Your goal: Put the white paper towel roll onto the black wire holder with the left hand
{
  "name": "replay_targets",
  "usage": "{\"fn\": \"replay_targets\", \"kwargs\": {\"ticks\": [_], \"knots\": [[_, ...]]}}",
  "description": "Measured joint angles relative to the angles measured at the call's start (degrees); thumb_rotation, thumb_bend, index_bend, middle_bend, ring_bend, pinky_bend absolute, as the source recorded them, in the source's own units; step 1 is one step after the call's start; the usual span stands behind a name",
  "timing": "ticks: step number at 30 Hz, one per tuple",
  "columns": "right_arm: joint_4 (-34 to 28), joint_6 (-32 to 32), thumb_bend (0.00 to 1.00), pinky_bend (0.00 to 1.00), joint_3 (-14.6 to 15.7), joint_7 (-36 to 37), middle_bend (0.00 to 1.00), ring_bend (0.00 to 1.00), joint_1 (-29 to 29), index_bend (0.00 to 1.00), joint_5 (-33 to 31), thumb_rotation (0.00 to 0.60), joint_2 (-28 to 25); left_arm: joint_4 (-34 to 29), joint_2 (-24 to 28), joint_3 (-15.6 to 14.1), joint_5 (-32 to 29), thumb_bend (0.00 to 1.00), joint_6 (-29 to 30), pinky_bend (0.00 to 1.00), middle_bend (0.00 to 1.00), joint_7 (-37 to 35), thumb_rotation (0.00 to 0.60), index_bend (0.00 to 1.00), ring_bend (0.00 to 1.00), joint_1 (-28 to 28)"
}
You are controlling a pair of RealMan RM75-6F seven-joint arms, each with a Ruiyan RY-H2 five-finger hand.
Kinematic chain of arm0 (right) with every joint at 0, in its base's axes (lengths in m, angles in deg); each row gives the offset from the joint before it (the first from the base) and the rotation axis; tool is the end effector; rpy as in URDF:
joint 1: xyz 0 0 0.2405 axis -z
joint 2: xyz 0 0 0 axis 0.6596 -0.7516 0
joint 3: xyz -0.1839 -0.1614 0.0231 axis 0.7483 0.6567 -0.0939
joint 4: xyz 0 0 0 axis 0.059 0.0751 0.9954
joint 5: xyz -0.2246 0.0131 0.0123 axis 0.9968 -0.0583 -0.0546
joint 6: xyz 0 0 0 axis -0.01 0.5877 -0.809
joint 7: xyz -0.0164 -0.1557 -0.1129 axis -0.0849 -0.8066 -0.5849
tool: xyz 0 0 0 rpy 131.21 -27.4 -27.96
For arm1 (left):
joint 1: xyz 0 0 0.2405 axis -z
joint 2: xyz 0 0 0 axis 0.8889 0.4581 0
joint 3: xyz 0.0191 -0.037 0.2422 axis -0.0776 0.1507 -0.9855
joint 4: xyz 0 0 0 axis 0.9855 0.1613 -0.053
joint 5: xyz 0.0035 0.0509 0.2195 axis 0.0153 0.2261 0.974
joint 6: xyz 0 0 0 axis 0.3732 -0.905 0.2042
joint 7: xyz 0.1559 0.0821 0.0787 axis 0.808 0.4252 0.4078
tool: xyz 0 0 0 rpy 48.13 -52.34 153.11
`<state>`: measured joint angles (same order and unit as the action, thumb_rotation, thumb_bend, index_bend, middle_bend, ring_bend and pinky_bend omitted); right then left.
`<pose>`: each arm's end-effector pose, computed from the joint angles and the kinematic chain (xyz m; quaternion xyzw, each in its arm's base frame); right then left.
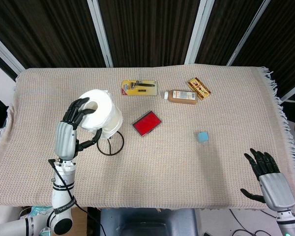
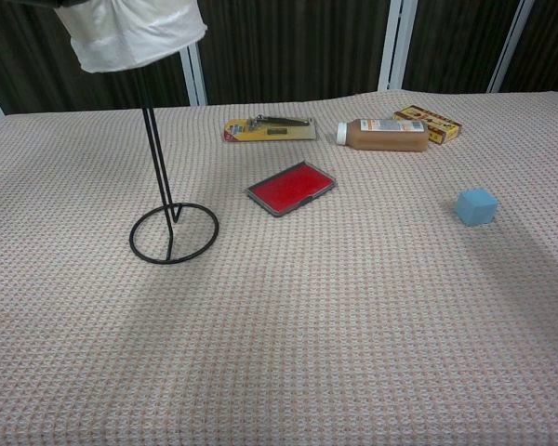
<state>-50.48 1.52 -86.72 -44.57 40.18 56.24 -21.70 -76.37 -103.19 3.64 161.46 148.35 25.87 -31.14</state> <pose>-0.2851 -0.1879 0.1229 0.6548 -0.3539 0.3725 0.5542 -0.0531 0.3423 0.0844 -0.4705 -0.3389 -0.7034 0.4111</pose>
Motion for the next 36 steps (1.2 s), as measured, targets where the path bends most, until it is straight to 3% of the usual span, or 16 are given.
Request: {"fn": "replay_targets", "kwargs": {"ticks": [4, 7, 8, 9, 11, 12, 14, 29, 32, 36], "knots": [[-0.1, 0.1, 0.12, 0.0, 0.0, 0.0, 0.0, 0.0, 0.0, 0.0, 0.0, 0.6, 0.0, 1.1, -0.1, -0.5, 0.0, 0.71, -0.5, 0.98, 0.76, 0.5, 0.6, 0.67, 0.72, 0.3], [-0.1, 0.1, 0.12, 0.0, -0.1, 0.0, 0.0, 0.0, 0.0, 0.0, -0.1, 0.6, 0.0, 1.4, 0.3, -1.5, 0.5, 0.6, -1.0, 0.85, 0.58, 0.6, 0.6, 0.47, 0.56, 0.3], [-0.1, 0.1, 0.11, 0.0, -0.1, 0.0, 0.0, 0.0, 0.0, 0.0, -0.1, 0.6, 0.0, 1.6, 0.6, -1.9, 0.7, 0.56, -1.3, 0.75, 0.48, 0.7, 0.6, 0.35, 0.46, 0.3], [-0.1, 0.1, 0.11, 0.0, -0.1, -0.1, 0.0, 0.0, 0.0, 0.0, -0.1, 0.6, 0.0, 1.8, 0.9, -2.3, 1.0, 0.51, -1.7, 0.58, 0.36, 0.8, 0.6, 0.21, 0.31, 0.3], [-0.1, 0.2, 0.11, 0.0, 0.0, -0.1, 0.0, 0.0, 0.0, 0.0, 0.0, 0.6, 0.0, 1.8, 1.5, -2.8, 1.1, 0.47, -2.6, 0.29, 0.17, 0.6, 0.6, 0.06, 0.11, 0.4], [-0.1, 0.2, 0.11, 0.0, 0.0, -0.1, 0.0, 0.0, 0.0, 0.0, 0.0, 0.6, 0.0, 1.6, 2.0, -2.9, 1.0, 0.44, -3.2, 0.16, 0.09, 0.4, 0.6, 0.01, 0.04, 0.4], [-0.1, 0.2, 0.12, 0.0, 0.0, -0.1, 0.0, 0.0, 0.0, 0.0, 0.0, 0.6, -0.1, 1.2, 2.9, -3.1, 0.9, 0.41, -3.8, 0.06, 0.01, 0.2, 0.6, 0.0, 0.0, 0.4], [-0.2, 0.2, 0.12, 0.0, 0.3, -1.2, 0.0, 0.0, 0.2, 0.0, 0.3, 0.6, 0.1, -1.8, 6.1, -5.3, 3.0, 0.38, -2.3, 0.01, 0.0, -1.4, 0.6, 0.0, 0.0, -1.6], [-0.2, 0.4, 0.11, 0.0, 0.3, -1.2, 0.0, 0.0, 0.2, 0.0, 0.3, 0.6, 0.1, -3.2, 8.5, -7.5, 4.9, 0.39, -0.9, 0.0, 0.0, -2.7, 0.6, 0.0, 0.0, -3.7], [-0.3, 0.8, 0.11, 0.0, 0.3, -1.6, 0.0, 0.0, 0.1, 0.0, -0.1, 0.6, 0.2, -3.7, 13.7, -14.1, 8.0, 0.41, 1.7, 0.0, 0.0, -7.0, 0.6, 0.0, 0.0, -8.9]]}}
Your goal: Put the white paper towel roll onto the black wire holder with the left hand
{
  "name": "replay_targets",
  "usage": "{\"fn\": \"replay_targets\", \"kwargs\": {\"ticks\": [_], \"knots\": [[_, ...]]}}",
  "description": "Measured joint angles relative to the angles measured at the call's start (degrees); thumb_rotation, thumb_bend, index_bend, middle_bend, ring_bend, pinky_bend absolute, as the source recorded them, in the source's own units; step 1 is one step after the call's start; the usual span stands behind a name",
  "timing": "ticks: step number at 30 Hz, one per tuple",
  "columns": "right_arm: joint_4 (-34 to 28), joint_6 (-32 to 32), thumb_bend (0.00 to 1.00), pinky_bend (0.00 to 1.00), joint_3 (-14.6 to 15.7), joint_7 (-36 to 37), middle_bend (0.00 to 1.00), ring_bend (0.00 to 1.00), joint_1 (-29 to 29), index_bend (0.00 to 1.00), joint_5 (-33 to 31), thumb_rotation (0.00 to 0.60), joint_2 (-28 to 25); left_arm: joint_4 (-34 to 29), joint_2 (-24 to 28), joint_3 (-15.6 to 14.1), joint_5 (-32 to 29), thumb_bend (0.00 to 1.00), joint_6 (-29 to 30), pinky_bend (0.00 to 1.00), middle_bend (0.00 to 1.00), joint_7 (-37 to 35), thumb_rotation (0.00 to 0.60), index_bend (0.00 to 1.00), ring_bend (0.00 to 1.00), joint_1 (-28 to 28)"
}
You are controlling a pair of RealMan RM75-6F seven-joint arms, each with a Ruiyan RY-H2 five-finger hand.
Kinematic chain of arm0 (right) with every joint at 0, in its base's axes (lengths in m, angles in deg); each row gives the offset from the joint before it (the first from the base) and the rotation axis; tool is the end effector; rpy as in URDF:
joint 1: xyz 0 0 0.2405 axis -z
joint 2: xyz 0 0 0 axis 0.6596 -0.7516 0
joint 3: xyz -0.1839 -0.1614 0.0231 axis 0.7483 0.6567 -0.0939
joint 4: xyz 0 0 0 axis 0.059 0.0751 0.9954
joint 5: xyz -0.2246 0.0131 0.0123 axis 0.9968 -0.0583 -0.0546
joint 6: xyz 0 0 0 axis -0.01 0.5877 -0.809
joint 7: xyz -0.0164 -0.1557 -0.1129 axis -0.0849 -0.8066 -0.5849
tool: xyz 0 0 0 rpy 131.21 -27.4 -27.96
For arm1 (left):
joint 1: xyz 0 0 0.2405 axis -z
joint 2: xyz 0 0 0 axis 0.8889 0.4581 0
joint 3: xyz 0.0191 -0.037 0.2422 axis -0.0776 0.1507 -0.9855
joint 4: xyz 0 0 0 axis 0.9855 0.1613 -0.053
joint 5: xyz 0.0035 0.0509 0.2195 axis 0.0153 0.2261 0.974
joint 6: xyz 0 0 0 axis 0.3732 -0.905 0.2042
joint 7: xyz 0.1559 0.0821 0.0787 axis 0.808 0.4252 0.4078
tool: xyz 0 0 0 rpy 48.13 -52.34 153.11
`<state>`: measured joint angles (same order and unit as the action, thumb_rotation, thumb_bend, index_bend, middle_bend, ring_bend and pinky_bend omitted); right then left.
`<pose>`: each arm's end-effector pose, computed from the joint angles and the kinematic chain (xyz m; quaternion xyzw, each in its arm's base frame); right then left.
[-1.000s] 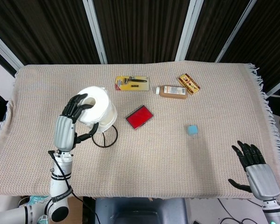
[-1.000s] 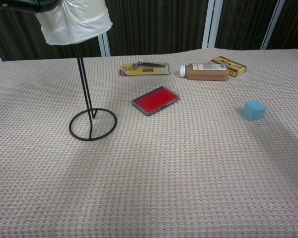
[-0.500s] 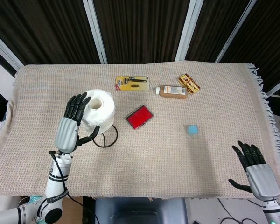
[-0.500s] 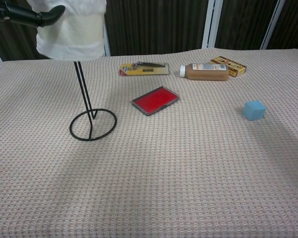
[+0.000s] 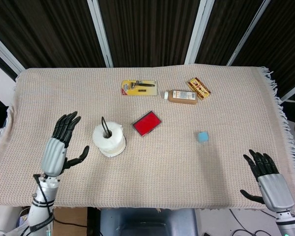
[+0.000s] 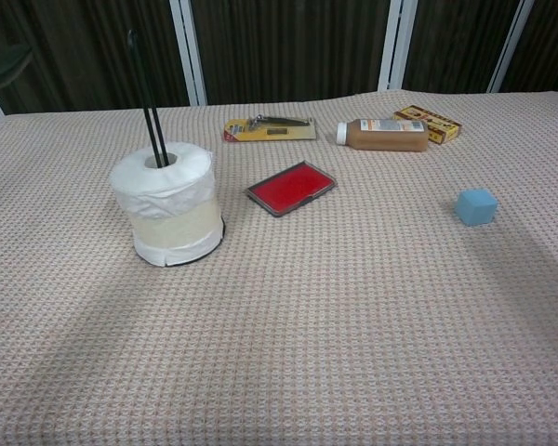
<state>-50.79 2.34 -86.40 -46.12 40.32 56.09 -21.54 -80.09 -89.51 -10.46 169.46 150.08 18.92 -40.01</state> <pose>-0.2860 -0.1857 0.1185 0.6610 -0.3541 0.3604 0.5548 -0.1215 0.2900 0.0883 -0.5561 -0.3464 -0.6384 0.4039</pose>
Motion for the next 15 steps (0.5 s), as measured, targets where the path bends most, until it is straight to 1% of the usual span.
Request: {"fn": "replay_targets", "kwargs": {"ticks": [2, 3, 6, 7, 9, 12, 15], "knots": [[-0.1, 0.3, 0.11, 0.0, 0.0, -0.5, 0.0, 0.0, -0.1, 0.0, -0.2, 0.6, 0.1, 0.8, 2.4, -3.9, 0.9, 0.41, 0.8, 0.0, 0.0, -1.9, 0.6, 0.0, 0.0, -2.8], [-0.1, 0.5, 0.11, 0.0, 0.0, -0.7, 0.0, 0.0, -0.1, 0.0, -0.3, 0.6, 0.2, 1.9, 4.0, -6.7, 1.3, 0.41, 1.2, 0.0, 0.0, -3.1, 0.6, 0.0, 0.0, -4.8], [-0.2, 0.9, 0.11, 0.0, 0.0, -1.8, 0.0, 0.0, -0.2, 0.0, -0.5, 0.6, 0.6, 6.5, 6.5, -13.3, 1.9, 0.41, 2.7, 0.0, 0.0, -6.8, 0.6, 0.0, 0.0, -10.5], [-0.2, 0.9, 0.12, 0.0, 0.0, -2.1, 0.0, 0.0, -0.2, 0.0, -0.5, 0.6, 0.8, 8.2, 6.8, -14.6, 2.0, 0.42, 3.2, 0.0, 0.0, -7.9, 0.6, 0.0, 0.0, -12.0], [-0.2, 1.0, 0.11, 0.0, -0.1, -2.9, 0.0, 0.0, -0.2, 0.0, -0.6, 0.6, 1.2, 12.2, 7.7, -16.1, 2.8, 0.42, 4.5, 0.0, 0.0, -9.5, 0.6, 0.0, 0.0, -14.4], [-0.2, 1.6, 0.12, 0.0, -0.1, -3.8, 0.0, 0.0, -0.3, 0.0, -0.7, 0.6, 1.7, 15.2, 8.0, -16.2, 4.8, 0.42, 7.8, 0.0, 0.0, -11.1, 0.6, 0.0, 0.0, -15.7], [-0.1, 2.2, 0.11, 0.0, -0.2, -4.1, 0.0, 0.0, -0.6, 0.0, -1.1, 0.6, 2.1, 17.4, 7.6, -16.0, 6.1, 0.42, 9.8, 0.0, 0.0, -12.4, 0.6, 0.0, 0.0, -16.8]]}}
